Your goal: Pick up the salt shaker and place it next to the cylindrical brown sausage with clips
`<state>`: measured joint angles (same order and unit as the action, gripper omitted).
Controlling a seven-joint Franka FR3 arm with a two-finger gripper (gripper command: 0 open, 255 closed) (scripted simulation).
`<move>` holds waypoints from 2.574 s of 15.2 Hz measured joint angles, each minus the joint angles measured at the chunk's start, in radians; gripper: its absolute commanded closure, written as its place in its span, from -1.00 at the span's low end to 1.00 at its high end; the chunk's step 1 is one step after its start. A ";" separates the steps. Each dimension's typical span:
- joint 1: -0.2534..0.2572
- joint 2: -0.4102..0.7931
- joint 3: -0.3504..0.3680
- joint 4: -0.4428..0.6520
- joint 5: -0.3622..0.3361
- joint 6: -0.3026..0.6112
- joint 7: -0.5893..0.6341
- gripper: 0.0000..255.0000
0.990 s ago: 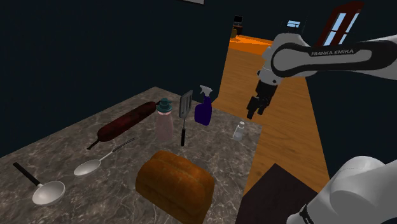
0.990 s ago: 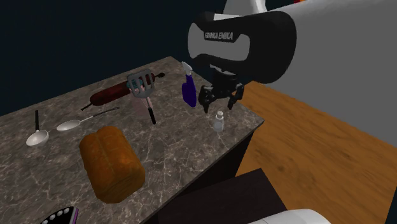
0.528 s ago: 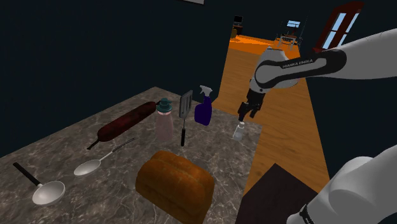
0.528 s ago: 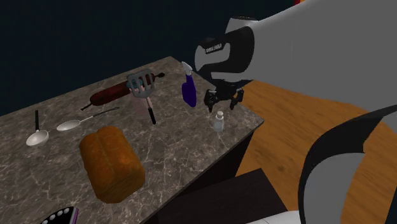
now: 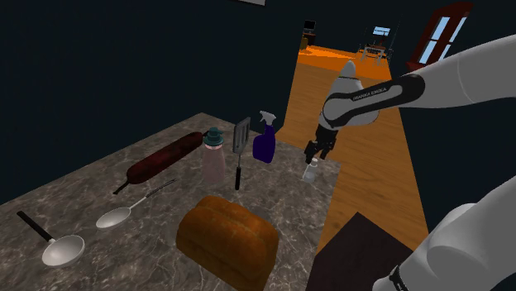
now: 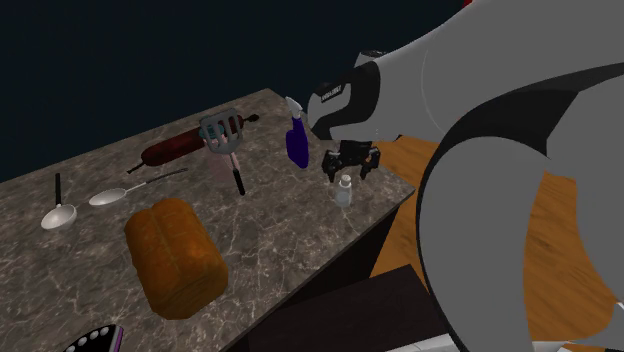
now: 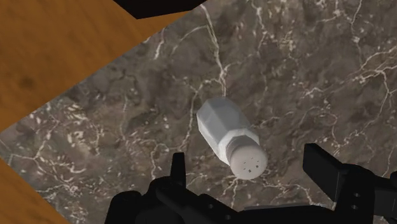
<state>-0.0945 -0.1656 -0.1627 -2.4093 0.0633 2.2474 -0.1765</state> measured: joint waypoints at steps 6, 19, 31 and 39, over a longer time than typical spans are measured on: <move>0.002 0.017 0.000 -0.020 0.005 0.037 -0.003 -1.00; 0.002 0.017 0.000 -0.019 0.005 0.038 -0.003 1.00; -0.001 -0.061 0.007 0.058 -0.015 -0.117 0.022 1.00; -0.003 -0.100 0.009 0.130 -0.024 -0.227 0.032 1.00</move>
<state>-0.0979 -0.2655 -0.1535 -2.2795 0.0396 2.0208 -0.1450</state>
